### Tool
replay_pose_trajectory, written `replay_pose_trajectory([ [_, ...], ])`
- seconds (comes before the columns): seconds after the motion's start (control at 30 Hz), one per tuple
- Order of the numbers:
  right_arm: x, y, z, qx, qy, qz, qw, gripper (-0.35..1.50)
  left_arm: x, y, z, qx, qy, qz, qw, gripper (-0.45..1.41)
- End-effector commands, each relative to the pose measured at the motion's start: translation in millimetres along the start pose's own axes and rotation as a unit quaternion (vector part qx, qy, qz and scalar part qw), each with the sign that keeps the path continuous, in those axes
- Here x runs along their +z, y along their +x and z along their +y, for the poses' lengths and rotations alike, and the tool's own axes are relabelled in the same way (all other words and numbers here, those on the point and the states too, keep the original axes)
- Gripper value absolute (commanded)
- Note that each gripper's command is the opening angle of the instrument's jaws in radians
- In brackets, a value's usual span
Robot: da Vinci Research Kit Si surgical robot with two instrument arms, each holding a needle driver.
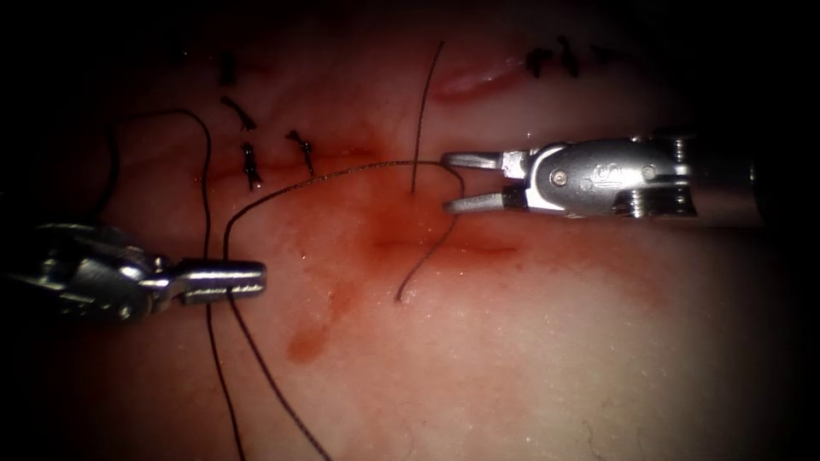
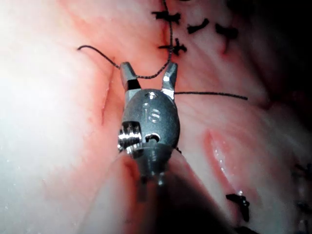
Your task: Wound Closure
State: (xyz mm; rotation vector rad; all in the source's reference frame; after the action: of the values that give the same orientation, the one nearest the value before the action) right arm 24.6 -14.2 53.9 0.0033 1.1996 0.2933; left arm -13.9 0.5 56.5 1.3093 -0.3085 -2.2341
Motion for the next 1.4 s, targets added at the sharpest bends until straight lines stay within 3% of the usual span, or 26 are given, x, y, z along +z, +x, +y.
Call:
replay_pose_trajectory([
  [0.03, 0.9, 1.2, 0.3, 0.011, -0.002, 0.007, 1.0, 1.4, 0.5, -0.6, -0.1, 0.002, 0.0, -0.005, 1.0, -0.45],
  [0.17, -0.1, 3.1, 0.4, 0.03, -0.013, 0.028, 0.999, 1.48, -0.4, -1.3, 0.4, 0.001, -0.003, -0.022, 1.0, -0.45],
  [0.47, -0.1, 6.1, -1.0, 0.043, -0.022, 0.024, 0.999, 1.43, 0.3, 0.6, 0.2, 0.02, -0.003, -0.022, 1.0, -0.45],
  [0.53, -0.6, 5.9, -0.3, 0.044, -0.02, 0.024, 0.999, 1.21, -0.2, 1.1, -0.2, 0.036, -0.005, -0.018, 0.999, -0.45],
  [0.63, -1.3, 4.7, 1.3, 0.044, -0.027, 0.026, 0.998, 0.68, -0.7, 1.4, -0.7, 0.044, 0.0, -0.017, 0.999, -0.45],
  [0.67, -1.5, 3.3, 2.1, 0.044, -0.044, 0.019, 0.998, -0.01, -0.9, 1.4, -0.9, 0.049, 0.005, -0.017, 0.999, -0.45],
  [0.7, -1.1, 1.8, 2.7, 0.051, -0.06, 0.025, 0.997, -0.35, -0.9, 1.4, -0.9, 0.051, 0.008, -0.017, 0.999, -0.45],
  [0.77, -0.6, 0.3, 3.1, 0.053, -0.067, 0.032, 0.996, -0.35, -0.8, 1.3, -1.0, 0.057, 0.008, -0.017, 0.998, -0.45],
  [0.8, 0.2, -1.6, 3.2, 0.052, -0.077, 0.034, 0.995, -0.35, -0.8, 1.3, -1.0, 0.059, 0.011, -0.018, 0.998, -0.45],
  [0.87, 0.7, -2.5, 3.2, 0.056, -0.08, 0.035, 0.995, -0.35, -0.7, 1.3, -1.1, 0.059, 0.012, -0.018, 0.998, -0.45],
  [0.9, 2.0, -4.3, 2.7, 0.066, -0.077, 0.052, 0.993, -0.35, -0.7, 1.3, -1.2, 0.061, 0.016, -0.019, 0.998, -0.45],
  [1.07, 5.5, -7.0, 1.1, 0.087, -0.075, 0.099, 0.989, -0.35, -1.2, 1.5, -2.3, 0.064, 0.048, -0.012, 0.997, -0.45],
  [1.2, 7.1, -6.4, -0.7, 0.095, -0.066, 0.124, 0.986, -0.35, -1.2, 1.6, -3.4, 0.061, 0.088, 0.003, 0.994, -0.45],
  [1.4, 8.0, -4.4, -1.8, 0.107, -0.06, 0.15, 0.981, -0.35, 1.2, -0.8, -2.1, 0.066, 0.085, -0.002, 0.994, -0.45],
])
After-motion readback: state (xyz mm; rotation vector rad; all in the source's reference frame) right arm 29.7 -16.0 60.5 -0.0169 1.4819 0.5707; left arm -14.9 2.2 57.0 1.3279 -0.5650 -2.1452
